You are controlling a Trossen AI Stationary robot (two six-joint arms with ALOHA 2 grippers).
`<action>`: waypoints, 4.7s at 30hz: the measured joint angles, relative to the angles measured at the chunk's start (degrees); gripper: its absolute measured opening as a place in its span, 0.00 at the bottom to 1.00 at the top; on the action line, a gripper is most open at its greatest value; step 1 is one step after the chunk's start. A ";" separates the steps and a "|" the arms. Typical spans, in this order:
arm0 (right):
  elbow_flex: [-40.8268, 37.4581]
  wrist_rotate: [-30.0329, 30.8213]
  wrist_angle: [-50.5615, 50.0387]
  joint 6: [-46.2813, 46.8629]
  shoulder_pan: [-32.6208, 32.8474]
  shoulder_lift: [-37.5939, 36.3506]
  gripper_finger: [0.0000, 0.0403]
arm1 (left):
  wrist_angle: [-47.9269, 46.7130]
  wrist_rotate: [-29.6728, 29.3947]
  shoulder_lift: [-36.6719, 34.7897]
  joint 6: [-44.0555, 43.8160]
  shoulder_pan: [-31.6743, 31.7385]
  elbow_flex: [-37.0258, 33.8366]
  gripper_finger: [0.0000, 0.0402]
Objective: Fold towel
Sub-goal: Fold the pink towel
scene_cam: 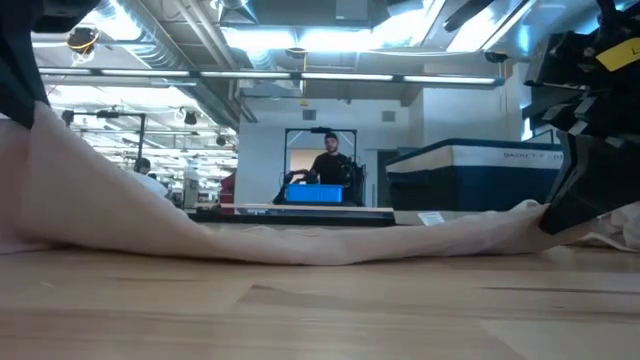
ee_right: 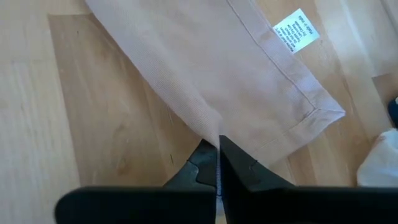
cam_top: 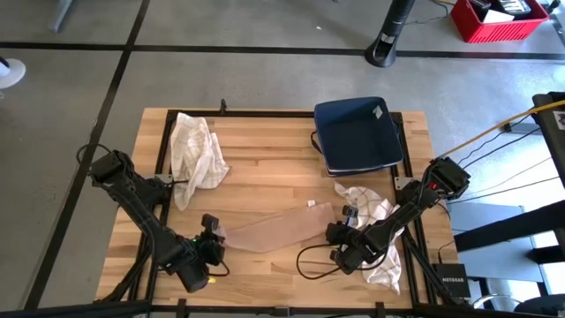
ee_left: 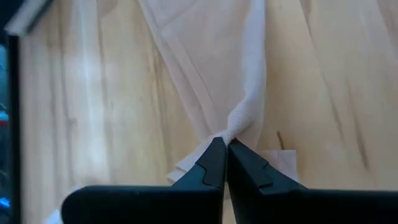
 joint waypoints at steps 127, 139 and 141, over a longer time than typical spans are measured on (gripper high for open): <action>31.17 -23.06 36.06 -22.93 -24.00 23.56 0.01 | 15.67 -6.71 0.50 -53.82 5.35 -18.16 0.29; 31.17 -25.91 36.04 -24.86 -23.96 23.54 0.01 | 5.58 -10.84 -0.20 -47.14 6.89 -17.92 0.29; 31.17 -26.47 36.02 -25.97 -23.91 23.54 0.01 | 4.72 -11.69 -1.17 -46.81 6.23 -16.75 0.29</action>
